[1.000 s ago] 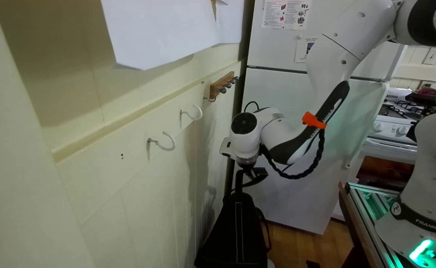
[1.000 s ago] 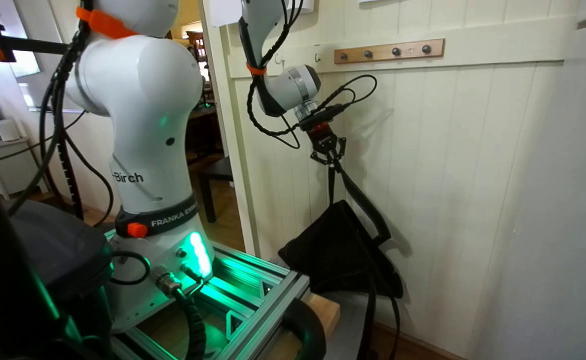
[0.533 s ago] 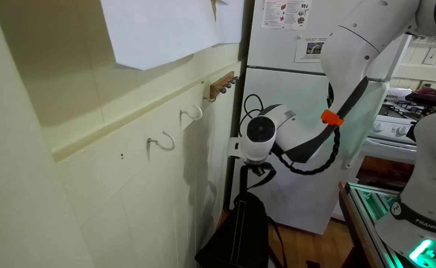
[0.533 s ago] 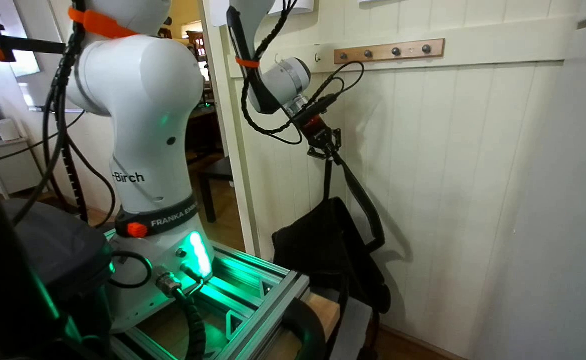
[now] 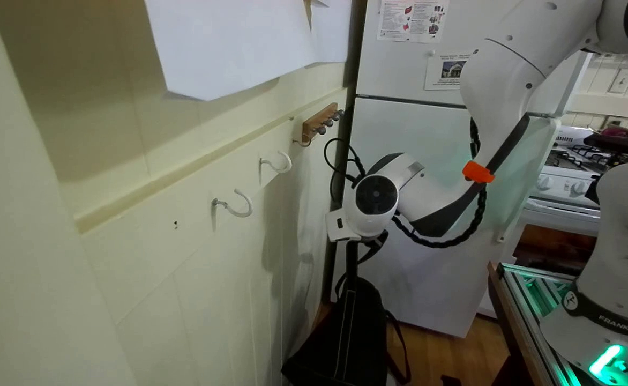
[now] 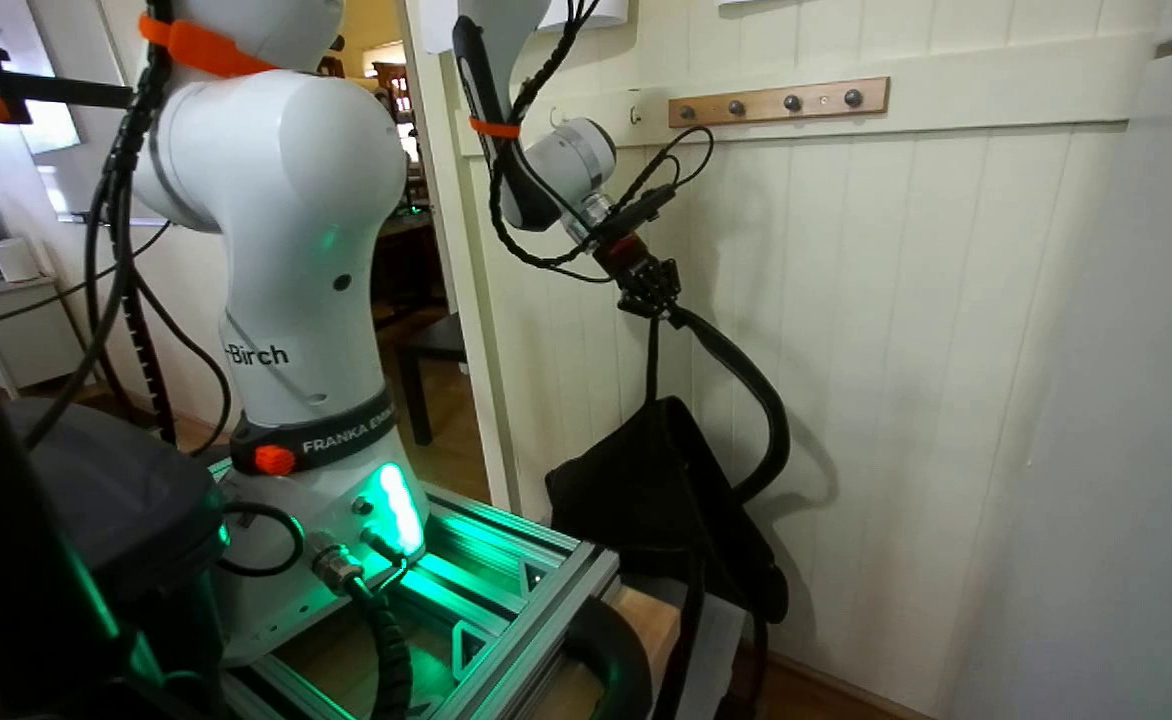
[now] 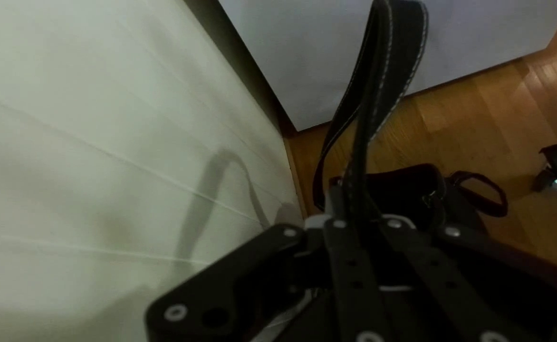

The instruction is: Hook the black bag on the third hook from the left

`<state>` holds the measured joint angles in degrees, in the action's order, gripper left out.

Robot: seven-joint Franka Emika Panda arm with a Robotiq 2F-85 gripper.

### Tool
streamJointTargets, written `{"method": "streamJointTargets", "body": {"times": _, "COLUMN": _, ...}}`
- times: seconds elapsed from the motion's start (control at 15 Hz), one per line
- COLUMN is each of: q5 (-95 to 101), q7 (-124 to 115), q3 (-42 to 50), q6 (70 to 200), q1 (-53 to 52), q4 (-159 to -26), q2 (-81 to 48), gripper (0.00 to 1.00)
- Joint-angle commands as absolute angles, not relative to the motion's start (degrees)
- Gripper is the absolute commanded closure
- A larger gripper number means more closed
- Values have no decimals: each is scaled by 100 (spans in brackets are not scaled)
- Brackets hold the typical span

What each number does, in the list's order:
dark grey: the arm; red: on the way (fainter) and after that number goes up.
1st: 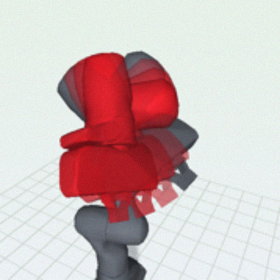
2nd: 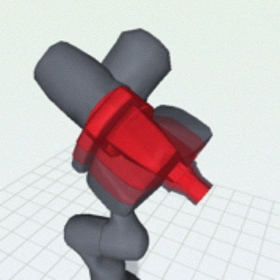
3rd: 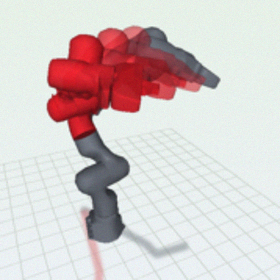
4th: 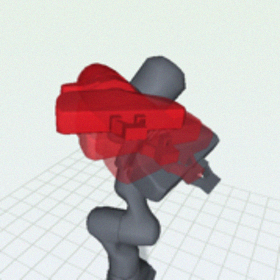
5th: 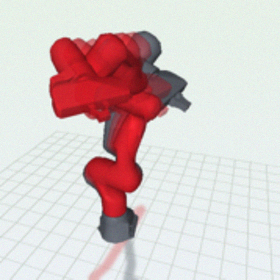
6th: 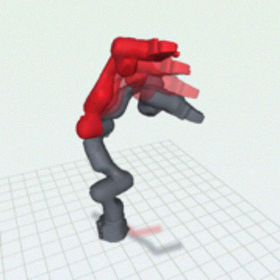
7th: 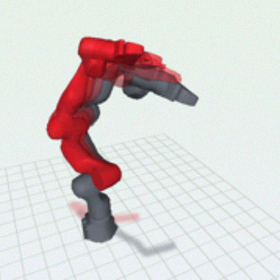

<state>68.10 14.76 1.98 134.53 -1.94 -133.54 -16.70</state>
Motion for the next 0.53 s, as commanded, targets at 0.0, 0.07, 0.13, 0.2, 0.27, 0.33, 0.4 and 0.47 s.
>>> {"method": "streamJointTargets", "body": {"times": 0.0, "q5": 6844, "q7": 1602, "q3": 69, "q6": 13417, "q1": -81, "q4": -13307, "q2": -1694, "gripper": 94}}
{"method": "streamJointTargets", "body": {"times": 0.07, "q5": 6858, "q7": 1676, "q3": 65, "q6": 13416, "q1": -78, "q4": -13269, "q2": -1720, "gripper": 94}}
{"method": "streamJointTargets", "body": {"times": 0.13, "q5": 6867, "q7": 1716, "q3": 65, "q6": 13415, "q1": -72, "q4": -13240, "q2": -1746, "gripper": 94}}
{"method": "streamJointTargets", "body": {"times": 0.2, "q5": 6877, "q7": 1726, "q3": 65, "q6": 13415, "q1": -67, "q4": -13225, "q2": -1765, "gripper": 94}}
{"method": "streamJointTargets", "body": {"times": 0.27, "q5": 6886, "q7": 1726, "q3": 65, "q6": 13415, "q1": -66, "q4": -13218, "q2": -1777, "gripper": 94}}
{"method": "streamJointTargets", "body": {"times": 0.33, "q5": 6892, "q7": 1726, "q3": 65, "q6": 13415, "q1": -66, "q4": -13216, "q2": -1781, "gripper": 94}}
{"method": "streamJointTargets", "body": {"times": 0.4, "q5": 6896, "q7": 1726, "q3": 65, "q6": 13415, "q1": -66, "q4": -13215, "q2": -1781, "gripper": 98}}
{"method": "streamJointTargets", "body": {"times": 0.47, "q5": 7081, "q7": 1686, "q3": 48, "q6": 13290, "q1": -154, "q4": -13274, "q2": -1695, "gripper": 98}}
